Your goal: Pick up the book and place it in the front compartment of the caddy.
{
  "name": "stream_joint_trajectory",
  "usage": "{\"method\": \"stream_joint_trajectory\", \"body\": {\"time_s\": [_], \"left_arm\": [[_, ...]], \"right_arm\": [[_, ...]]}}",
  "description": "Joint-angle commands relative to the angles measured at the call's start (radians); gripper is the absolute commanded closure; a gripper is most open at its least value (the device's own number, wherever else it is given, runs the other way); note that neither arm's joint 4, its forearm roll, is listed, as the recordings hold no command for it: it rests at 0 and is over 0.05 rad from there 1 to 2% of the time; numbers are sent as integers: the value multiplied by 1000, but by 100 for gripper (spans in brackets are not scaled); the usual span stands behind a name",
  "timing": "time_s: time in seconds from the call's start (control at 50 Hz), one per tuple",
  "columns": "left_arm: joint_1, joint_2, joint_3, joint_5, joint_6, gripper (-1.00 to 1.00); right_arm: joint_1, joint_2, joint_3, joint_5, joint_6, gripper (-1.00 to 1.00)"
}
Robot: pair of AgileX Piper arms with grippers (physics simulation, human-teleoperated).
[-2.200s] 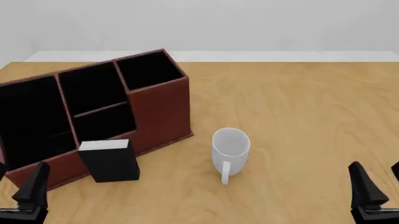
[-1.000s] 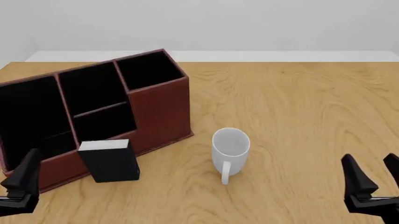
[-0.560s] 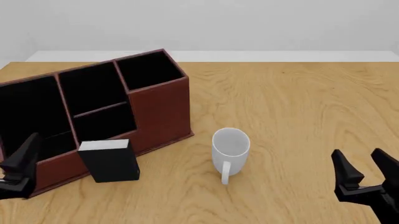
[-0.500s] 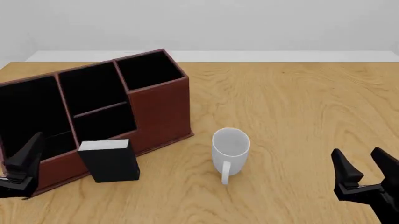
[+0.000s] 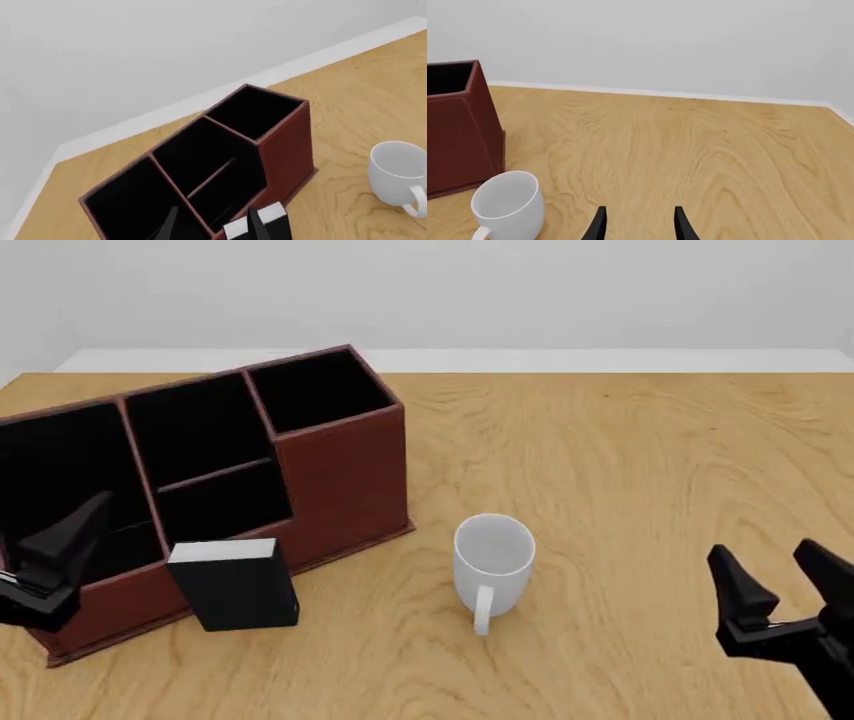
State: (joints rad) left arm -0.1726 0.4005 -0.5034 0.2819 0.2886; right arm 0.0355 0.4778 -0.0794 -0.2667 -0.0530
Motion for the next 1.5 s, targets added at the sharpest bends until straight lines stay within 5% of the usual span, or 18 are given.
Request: {"method": "stream_joint_trajectory", "body": {"time_s": [0.02,0.16,0.22,0.36,0.42,0.48,0.64,0.82,0.9,1.1,1.5], "left_arm": [[-44,70,-118,135,106,-100],[-114,96,-193,230,122,-100],[-140,104,-204,263,182,-100],[-255,131,-267,358,164,-100],[-281,145,-251,378,225,-100],[-265,163,-253,383,285,-100],[-353,212,-328,510,301,-100],[-349,250,-298,627,384,-100],[-430,272,-349,723,335,-100],[-470,325,-407,851,279,-100],[-424,436,-462,880,351,-100]], "right_arm": [[17,-7,-35,32,12,-100],[20,8,-40,21,15,-100],[20,6,-48,29,19,-100],[23,-2,-64,44,24,-100],[32,-11,-75,60,19,-100],[39,-7,-85,65,20,-100],[44,0,-100,68,27,-100],[51,-45,-113,108,38,-100],[47,-29,-103,93,44,-100],[59,-77,-108,134,37,-100],[101,-83,-115,170,-1,-100]]}}
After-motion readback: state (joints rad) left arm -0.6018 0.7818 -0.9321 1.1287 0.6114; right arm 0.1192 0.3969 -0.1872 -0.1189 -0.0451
